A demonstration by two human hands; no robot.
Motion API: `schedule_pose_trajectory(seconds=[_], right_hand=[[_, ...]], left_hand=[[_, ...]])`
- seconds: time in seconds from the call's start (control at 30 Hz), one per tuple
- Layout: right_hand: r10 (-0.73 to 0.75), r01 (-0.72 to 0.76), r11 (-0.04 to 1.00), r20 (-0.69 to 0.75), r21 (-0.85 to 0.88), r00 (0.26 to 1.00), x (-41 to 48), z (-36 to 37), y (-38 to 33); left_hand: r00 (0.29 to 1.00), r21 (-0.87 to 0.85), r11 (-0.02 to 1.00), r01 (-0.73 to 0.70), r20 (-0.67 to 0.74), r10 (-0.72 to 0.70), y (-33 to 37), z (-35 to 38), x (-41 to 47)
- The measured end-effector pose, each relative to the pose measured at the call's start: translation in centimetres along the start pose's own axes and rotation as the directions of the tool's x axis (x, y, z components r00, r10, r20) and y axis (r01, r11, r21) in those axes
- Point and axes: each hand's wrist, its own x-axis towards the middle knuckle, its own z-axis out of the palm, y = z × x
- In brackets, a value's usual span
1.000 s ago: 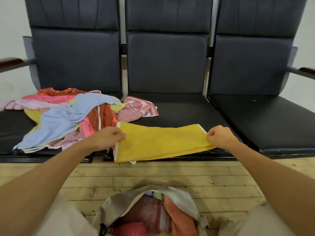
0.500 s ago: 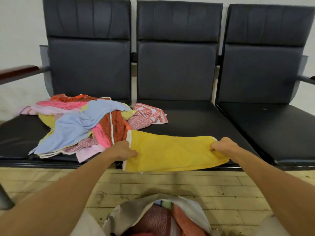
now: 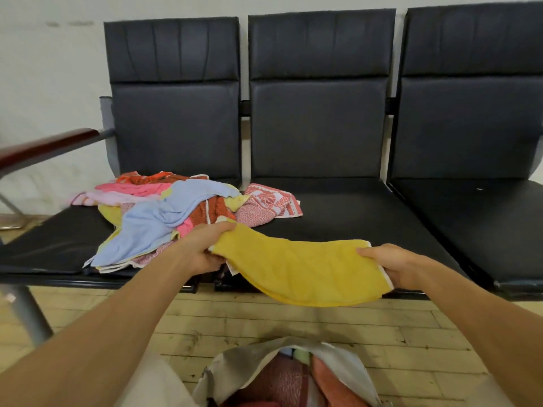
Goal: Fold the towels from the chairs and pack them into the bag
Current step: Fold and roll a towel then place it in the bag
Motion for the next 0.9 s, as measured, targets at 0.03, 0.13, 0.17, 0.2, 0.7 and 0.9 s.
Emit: schedule_pose_trajectory(seconds=[0.03, 0.13, 0.17, 0.2, 0.7, 0.9], right_hand=[[0.0, 0.0, 1.0, 0.01, 0.018, 1.0, 0.0, 0.0, 0.1], [0.0, -0.001, 0.999, 0.023, 0.047, 1.0, -0.1, -0.1, 0.5], [0.0, -0.002, 0.997, 0.031, 0.072, 1.0, -0.2, -0.3, 0.6], [-0.005, 0.002, 0.995, 0.039, 0.095, 0.999, -0.2, -0.4, 0.8], [-0.109, 0.066, 0.966, 0.166, 0.249, 0.98, 0.1, -0.5, 1.0], [-0.329, 0.341, 0.917, 0.09, -0.206, 0.94, -1.0, 1.7, 0.1]], left_hand=[[1.0, 0.001, 1.0, -0.021, 0.003, 0.021, 0.3, 0.5, -0.1], [0.994, 0.037, 0.994, -0.1, 0.037, 0.099, 1.4, 3.3, -0.8], [0.991, 0.058, 0.991, -0.122, 0.064, 0.118, 1.8, 4.6, -1.0], [0.987, 0.084, 0.987, -0.135, 0.094, 0.127, 2.0, 6.1, -1.3], [0.933, 0.332, 0.939, -0.091, 0.357, -0.035, -5.6, 20.0, -2.8], [0.929, 0.249, 0.937, -0.244, 0.336, 0.153, -4.7, 14.5, -3.6]])
